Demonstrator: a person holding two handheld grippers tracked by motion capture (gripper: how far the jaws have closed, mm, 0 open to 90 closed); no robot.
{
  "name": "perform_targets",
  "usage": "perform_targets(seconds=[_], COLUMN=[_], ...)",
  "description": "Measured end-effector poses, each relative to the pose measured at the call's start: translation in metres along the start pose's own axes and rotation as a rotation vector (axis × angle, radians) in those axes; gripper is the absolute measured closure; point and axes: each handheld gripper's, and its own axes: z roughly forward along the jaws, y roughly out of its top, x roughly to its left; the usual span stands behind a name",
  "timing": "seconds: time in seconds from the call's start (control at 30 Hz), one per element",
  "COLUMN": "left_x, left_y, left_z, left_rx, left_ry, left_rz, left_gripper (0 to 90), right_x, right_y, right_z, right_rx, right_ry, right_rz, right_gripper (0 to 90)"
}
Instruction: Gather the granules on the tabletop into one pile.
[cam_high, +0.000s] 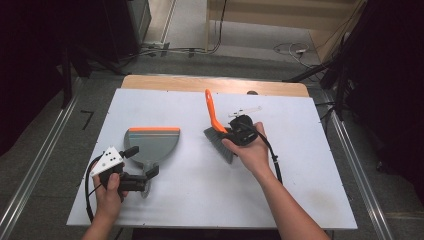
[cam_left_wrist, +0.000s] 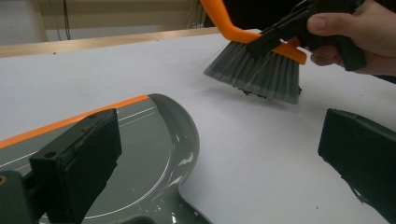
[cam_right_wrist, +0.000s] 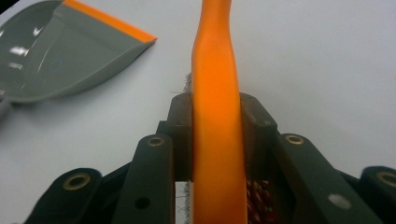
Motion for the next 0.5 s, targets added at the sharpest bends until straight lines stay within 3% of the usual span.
perform_targets(seconds=[0.1, 0.2, 0.3, 0.5], left_x=[0.0, 0.001, 0.001, 0.0], left_y=[0.0, 0.0, 0.0, 0.0], left_z=[-0.001, -0.001, -0.001, 0.0], left_rx=[0.001, 0.002, 0.003, 0.001], left_ry=[0.0, -0.001, -0.002, -0.004], left_rz=[0.0, 0.001, 0.002, 0.001], left_gripper=[0.0, 0.0, 0.0, 0.3], right_x=[-0.001, -0.006, -0.014, -0.025], right_y=[0.003, 0.001, -0.002, -0.011], right_z=[0.012, 0.019, 0.017, 0.006], right_rx=[0.012, 0.025, 0.026, 0.017], right_ry=[-0.013, -0.065, -0.086, -0.122], right_rz=[0.066, 0.12, 0.166, 0.205], right_gripper=[68.2, 68.1, 68.0, 67.9])
